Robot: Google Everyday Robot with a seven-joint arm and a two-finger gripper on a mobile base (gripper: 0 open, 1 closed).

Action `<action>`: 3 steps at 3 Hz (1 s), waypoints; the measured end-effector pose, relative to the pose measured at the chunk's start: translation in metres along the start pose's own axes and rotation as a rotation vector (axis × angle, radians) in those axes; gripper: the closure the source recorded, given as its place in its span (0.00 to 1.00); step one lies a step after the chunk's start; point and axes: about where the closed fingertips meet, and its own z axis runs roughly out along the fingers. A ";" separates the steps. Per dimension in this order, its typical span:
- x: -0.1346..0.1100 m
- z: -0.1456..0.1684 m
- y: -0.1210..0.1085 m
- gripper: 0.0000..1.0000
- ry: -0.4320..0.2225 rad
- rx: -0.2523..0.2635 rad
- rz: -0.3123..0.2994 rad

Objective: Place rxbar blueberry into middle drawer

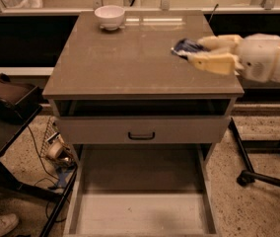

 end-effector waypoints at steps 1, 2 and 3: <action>0.013 -0.087 0.064 1.00 0.194 0.028 -0.030; 0.010 -0.084 0.062 1.00 0.187 0.030 -0.032; 0.020 -0.072 0.068 1.00 0.194 0.030 -0.030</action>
Offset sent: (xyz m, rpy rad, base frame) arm -0.0827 -0.0326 -0.0111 -0.1475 0.0643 -0.0396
